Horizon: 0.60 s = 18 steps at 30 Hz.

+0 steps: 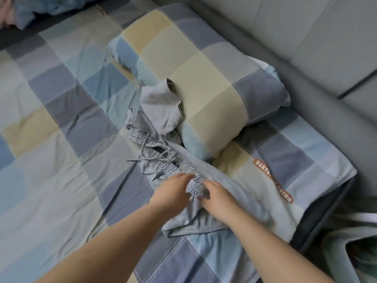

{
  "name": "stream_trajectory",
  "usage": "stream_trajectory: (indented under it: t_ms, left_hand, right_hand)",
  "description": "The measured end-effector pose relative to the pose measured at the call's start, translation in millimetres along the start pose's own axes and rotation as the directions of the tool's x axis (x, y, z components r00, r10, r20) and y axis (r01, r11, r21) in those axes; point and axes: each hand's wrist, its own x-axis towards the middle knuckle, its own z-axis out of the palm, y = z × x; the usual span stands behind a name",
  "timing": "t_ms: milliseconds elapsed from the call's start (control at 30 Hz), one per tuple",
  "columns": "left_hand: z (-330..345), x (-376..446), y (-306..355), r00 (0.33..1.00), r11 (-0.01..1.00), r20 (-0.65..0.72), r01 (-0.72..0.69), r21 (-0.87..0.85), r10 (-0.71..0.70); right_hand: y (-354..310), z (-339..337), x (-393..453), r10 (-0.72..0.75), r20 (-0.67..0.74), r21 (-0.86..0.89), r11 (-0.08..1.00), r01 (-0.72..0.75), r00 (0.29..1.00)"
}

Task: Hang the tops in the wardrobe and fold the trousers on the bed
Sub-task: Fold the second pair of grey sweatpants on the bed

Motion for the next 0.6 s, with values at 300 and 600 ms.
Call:
stream_trajectory:
  t_ms: [300,600]
  left_hand:
    - [36.9,47.7,-31.4,0.93,0.712,0.127,-0.348,0.61,0.346]
    - [1.0,2.5,-75.2,0.916,0.686,0.318,-0.395,0.611,0.244]
  right_hand:
    - [25.3,41.5,45.3,-0.002,0.121,-0.197,0.98,0.026,0.993]
    - [8.4,21.5,-14.5,-0.222,0.103,-0.29,0.926,0.243,0.969]
